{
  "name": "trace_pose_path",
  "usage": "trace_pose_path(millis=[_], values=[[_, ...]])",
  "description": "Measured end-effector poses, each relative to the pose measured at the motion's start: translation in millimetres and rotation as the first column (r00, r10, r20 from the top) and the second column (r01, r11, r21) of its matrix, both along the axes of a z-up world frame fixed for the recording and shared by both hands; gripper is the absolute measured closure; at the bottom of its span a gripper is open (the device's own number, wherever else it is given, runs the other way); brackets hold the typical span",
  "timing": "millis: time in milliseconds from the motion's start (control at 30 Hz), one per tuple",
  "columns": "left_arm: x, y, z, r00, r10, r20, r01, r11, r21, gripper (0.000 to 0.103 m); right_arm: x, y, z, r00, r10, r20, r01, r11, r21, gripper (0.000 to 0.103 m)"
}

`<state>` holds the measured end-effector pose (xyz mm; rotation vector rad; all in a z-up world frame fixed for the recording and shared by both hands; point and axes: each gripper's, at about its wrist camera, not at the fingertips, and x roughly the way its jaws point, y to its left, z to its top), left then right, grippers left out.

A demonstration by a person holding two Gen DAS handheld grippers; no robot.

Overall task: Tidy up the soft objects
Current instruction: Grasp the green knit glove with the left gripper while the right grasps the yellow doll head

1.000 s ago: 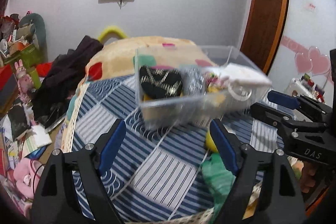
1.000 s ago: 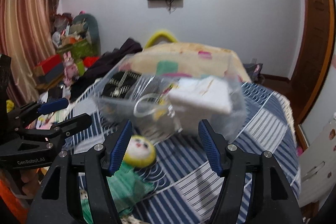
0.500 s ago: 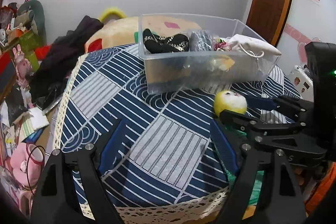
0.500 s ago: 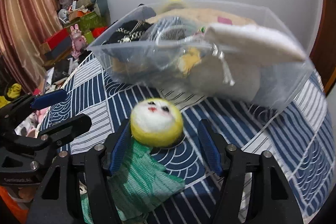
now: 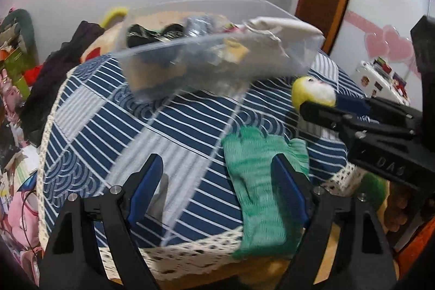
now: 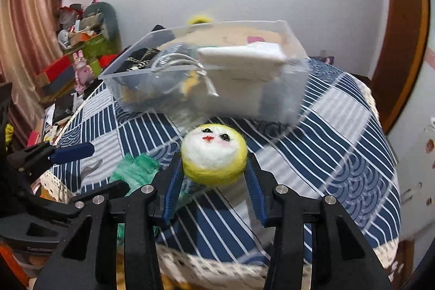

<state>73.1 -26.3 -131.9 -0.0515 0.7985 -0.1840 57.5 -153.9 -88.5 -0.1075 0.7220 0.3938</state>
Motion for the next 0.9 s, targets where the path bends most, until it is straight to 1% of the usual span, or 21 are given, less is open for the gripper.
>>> trace_pose_path(millis=[67, 100, 133, 167, 200, 233, 300, 333, 433, 633, 900], values=[[0.2, -4.1, -3.7, 1.0, -0.011, -0.009, 0.011, 1.0, -0.017, 0.022, -3.0, -5.6, -0.1, 1.0, -0.012, 0.0, 0.012, 1.0, 0.0, 0.062], [1.0, -4.3, -6.0, 1.0, -0.017, -0.019, 0.016, 0.999, -0.036, 0.031, -4.1, -7.2, -0.1, 1.0, -0.014, 0.0, 0.014, 1.0, 0.0, 0.062], [2.5, -4.2, -8.3, 0.999, -0.028, -0.031, 0.026, 0.998, -0.057, 0.044, -4.7, -7.2, 0.4, 1.0, -0.014, 0.0, 0.014, 1.0, -0.001, 0.062], [3.9, -3.9, -11.3, 0.997, -0.054, -0.049, 0.049, 0.994, -0.099, 0.05, -5.7, -7.5, 0.5, 1.0, -0.015, 0.001, 0.015, 1.0, -0.001, 0.062], [3.8, -3.3, -11.7, 0.997, -0.06, -0.048, 0.055, 0.992, -0.116, 0.059, -6.3, -7.5, 0.5, 1.0, -0.014, 0.001, 0.014, 1.0, 0.0, 0.062], [3.0, -3.4, -10.7, 0.997, -0.068, -0.043, 0.062, 0.99, -0.126, 0.074, -6.3, -6.5, 0.8, 1.0, -0.011, 0.001, 0.011, 1.0, 0.002, 0.062], [1.5, -6.7, -8.9, 0.995, -0.088, -0.04, 0.082, 0.989, -0.125, 0.087, -8.2, -4.6, 1.6, 1.0, -0.005, 0.003, 0.005, 1.0, 0.003, 0.062], [0.4, -8.5, -8.1, 0.996, -0.086, -0.034, 0.082, 0.99, -0.113, 0.091, -10.0, -4.7, 2.3, 1.0, -0.002, 0.006, 0.002, 1.0, 0.002, 0.062], [-2.0, -12.3, -4.7, 0.997, -0.079, -0.019, 0.077, 0.993, -0.092, 0.094, -14.0, -1.0, 5.6, 1.0, 0.006, 0.021, -0.006, 1.0, -0.003, 0.062], [-7.5, -3.7, 9.5, 0.999, -0.038, 0.03, 0.04, 0.996, -0.074, 0.095, -16.1, 0.7, 11.9, 0.999, 0.006, 0.041, -0.006, 1.0, 0.001, 0.062], [-12.9, 19.7, 42.6, 0.991, 0.036, 0.126, -0.029, 0.998, -0.052, 0.095, -18.2, 4.1, 25.5, 0.997, 0.01, 0.078, -0.01, 1.0, 0.008, 0.062]])
